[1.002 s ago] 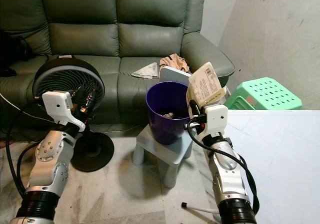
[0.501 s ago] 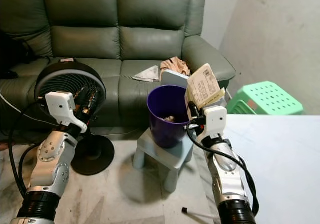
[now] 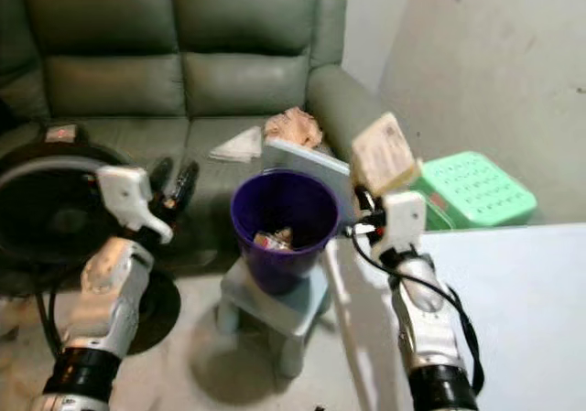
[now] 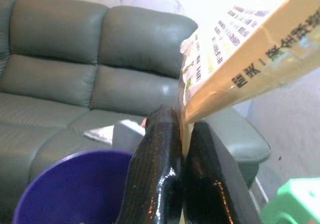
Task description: Picking trash to rubbish bin
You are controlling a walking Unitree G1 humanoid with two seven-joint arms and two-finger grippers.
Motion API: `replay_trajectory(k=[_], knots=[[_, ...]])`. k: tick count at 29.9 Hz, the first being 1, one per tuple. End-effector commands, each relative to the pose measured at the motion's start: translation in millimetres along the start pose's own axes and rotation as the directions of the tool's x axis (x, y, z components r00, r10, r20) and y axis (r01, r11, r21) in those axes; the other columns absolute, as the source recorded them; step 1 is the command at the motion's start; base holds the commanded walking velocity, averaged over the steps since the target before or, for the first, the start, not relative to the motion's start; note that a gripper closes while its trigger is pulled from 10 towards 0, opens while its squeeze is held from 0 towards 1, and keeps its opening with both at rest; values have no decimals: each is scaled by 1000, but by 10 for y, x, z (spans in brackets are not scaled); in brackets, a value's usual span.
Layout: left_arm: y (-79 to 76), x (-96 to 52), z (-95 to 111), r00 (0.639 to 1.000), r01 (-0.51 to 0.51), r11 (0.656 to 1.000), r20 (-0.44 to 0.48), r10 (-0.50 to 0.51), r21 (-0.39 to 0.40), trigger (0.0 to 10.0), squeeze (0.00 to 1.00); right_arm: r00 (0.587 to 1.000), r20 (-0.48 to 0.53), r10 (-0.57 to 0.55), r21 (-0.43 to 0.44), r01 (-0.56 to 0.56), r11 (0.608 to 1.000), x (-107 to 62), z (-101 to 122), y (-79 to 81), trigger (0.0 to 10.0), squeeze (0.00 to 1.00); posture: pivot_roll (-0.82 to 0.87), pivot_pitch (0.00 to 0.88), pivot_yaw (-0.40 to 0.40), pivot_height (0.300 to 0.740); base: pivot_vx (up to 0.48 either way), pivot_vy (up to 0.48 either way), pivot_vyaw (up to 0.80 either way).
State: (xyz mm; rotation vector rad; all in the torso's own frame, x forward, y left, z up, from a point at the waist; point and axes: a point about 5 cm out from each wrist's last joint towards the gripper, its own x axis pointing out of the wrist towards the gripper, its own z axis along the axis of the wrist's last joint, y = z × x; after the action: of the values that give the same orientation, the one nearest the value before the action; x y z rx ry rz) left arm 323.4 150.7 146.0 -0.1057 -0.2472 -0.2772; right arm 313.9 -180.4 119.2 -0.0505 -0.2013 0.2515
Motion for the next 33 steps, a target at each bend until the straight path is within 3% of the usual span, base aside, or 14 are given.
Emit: replay_trajectory(k=[1, 33], knots=[[69, -11, 24, 1000, -18, 1000, 2, 18, 16, 10000, 0, 999, 16, 28, 5, -28, 1000, 50, 33, 66, 10000, 0, 51, 62, -108, 740, 469, 0, 0], [50, -8, -3, 1000, -31, 999, 3, 31, 12, 10000, 0, 998, 7, 69, -9, -69, 998, 61, 44, 56, 10000, 0, 45, 53, -127, 740, 12, 8, 0]])
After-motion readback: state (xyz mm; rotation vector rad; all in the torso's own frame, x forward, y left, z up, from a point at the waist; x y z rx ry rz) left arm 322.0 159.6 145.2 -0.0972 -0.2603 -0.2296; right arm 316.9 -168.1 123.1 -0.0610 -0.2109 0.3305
